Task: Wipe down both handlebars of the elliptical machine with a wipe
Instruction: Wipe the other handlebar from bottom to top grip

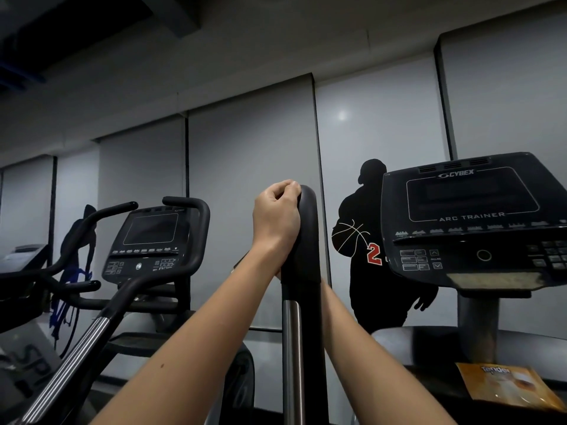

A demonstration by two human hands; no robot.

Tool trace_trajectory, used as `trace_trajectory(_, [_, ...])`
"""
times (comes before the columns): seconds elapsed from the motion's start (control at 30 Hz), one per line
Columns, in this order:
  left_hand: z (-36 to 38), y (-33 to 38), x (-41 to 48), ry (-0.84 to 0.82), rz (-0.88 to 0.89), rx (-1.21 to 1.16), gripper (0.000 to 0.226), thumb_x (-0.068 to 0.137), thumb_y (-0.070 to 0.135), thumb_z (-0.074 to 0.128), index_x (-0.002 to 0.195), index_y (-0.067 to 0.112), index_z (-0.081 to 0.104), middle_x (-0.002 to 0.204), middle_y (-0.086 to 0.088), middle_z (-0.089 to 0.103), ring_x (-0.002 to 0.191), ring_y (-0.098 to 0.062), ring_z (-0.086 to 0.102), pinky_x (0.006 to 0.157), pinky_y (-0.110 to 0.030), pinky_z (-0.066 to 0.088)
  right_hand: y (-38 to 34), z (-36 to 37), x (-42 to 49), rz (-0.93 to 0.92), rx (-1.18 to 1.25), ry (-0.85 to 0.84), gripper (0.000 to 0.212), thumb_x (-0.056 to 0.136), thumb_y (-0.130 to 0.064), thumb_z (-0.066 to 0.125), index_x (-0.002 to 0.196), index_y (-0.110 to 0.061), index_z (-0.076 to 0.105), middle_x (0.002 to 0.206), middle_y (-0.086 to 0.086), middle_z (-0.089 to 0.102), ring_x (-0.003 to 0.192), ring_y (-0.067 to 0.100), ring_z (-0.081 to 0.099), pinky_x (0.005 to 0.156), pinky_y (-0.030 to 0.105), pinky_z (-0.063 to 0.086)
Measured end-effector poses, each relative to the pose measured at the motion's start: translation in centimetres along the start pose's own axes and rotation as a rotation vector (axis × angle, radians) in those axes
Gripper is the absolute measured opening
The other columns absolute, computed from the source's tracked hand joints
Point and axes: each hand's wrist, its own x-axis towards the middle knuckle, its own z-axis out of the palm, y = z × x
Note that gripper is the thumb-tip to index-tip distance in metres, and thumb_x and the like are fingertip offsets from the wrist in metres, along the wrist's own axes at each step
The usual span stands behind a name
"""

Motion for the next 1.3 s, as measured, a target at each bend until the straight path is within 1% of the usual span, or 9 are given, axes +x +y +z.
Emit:
trace_trajectory(0.07, [-0.1,0.0,-0.1,0.002,0.005,-0.007,0.025,0.096,0.020,0.048,0.073,0.026,0.059,0.076,0.011,0.058,0.073,-0.006,0.054,0.066,-0.017,0.044,0.4,-0.3,-1.0,0.025,-0.018,-0.036,0.020,0.098,-0.005,0.041,0.085,-0.001,0.055,0.068,0.010,0.044,0.072,0.028,0.057,0.051,0.019,0.040])
trace_trajectory(0.2, [0.0,0.0,-0.2,0.014,0.003,-0.011,0.022,0.095,0.019,0.049,0.078,0.024,0.061,0.079,0.013,0.060,0.080,-0.006,0.056,0.069,-0.015,0.045,-1.5,-1.3,-0.4,-0.024,0.145,-0.001,0.021,0.091,0.000,0.050,0.070,0.002,0.053,0.061,0.013,0.056,0.046,0.021,0.056,0.046,0.024,0.048])
trace_trajectory(0.3, [0.1,0.2,-0.3,0.024,-0.005,-0.014,0.018,0.095,0.019,0.050,0.097,0.014,0.067,0.090,0.011,0.061,0.094,-0.010,0.057,0.080,-0.019,0.044,-3.8,-1.0,0.1,-0.104,0.274,0.047,0.009,0.086,0.006,0.051,0.087,0.005,0.060,0.080,0.016,0.057,0.058,0.022,0.050,0.062,0.029,0.049])
trace_trajectory(0.4, [0.0,0.2,-0.4,0.025,-0.012,0.000,0.021,0.096,0.020,0.049,0.105,0.011,0.066,0.099,0.004,0.063,0.101,-0.014,0.058,0.088,-0.024,0.044,-5.9,-1.9,-2.1,-0.255,0.308,-0.015,0.020,0.088,0.010,0.049,0.073,0.004,0.060,0.070,0.010,0.055,0.052,0.014,0.047,0.051,0.019,0.048])
trace_trajectory(0.6, [-0.1,0.2,-0.4,0.007,-0.027,-0.002,0.019,0.095,0.021,0.049,0.084,0.018,0.064,0.087,0.000,0.066,0.090,-0.019,0.062,0.085,-0.034,0.050,-7.1,-2.2,-5.7,-0.697,0.024,-0.048,0.016,0.087,-0.014,0.064,0.083,0.001,0.067,0.060,0.001,0.055,0.057,0.015,0.049,0.059,0.025,0.051])
trace_trajectory(0.8, [0.0,0.8,-0.8,0.023,-0.014,0.035,0.018,0.093,0.018,0.049,0.087,0.015,0.065,0.081,0.005,0.062,0.084,-0.013,0.057,0.076,-0.024,0.044,-5.3,-3.2,-9.0,-0.936,-0.207,0.062,0.007,0.090,-0.007,0.059,0.088,-0.009,0.066,0.060,-0.002,0.056,0.049,0.000,0.048,0.053,0.014,0.042])
trace_trajectory(0.93, [-0.4,1.3,-1.8,0.129,0.022,0.023,0.025,0.094,0.015,0.047,0.109,0.009,0.066,0.111,-0.001,0.065,0.103,-0.011,0.057,0.089,-0.020,0.042,-2.8,-3.5,-11.1,-1.089,-0.359,0.138,0.015,0.090,-0.004,0.058,0.088,-0.017,0.064,0.076,0.004,0.058,0.056,-0.002,0.052,0.057,0.014,0.042])
trace_trajectory(1.07, [-1.2,-0.1,-4.7,0.148,0.003,-0.098,0.020,0.092,0.011,0.050,0.103,0.014,0.067,0.111,-0.010,0.065,0.103,-0.021,0.061,0.096,-0.038,0.048,-0.4,-4.4,-13.1,-1.099,-0.460,0.115,0.012,0.089,0.000,0.057,0.092,-0.004,0.068,0.079,0.001,0.057,0.064,0.001,0.053,0.064,0.022,0.048])
trace_trajectory(1.3, [-3.4,-1.4,-12.7,0.054,0.016,-0.232,0.031,0.087,0.000,0.050,0.099,0.026,0.064,0.116,-0.008,0.062,0.106,-0.016,0.061,0.097,-0.031,0.048,0.6,-6.2,-16.7,-0.842,-0.469,-0.007,0.017,0.091,-0.003,0.056,0.084,-0.017,0.064,0.077,0.005,0.061,0.062,0.008,0.058,0.062,0.024,0.051])
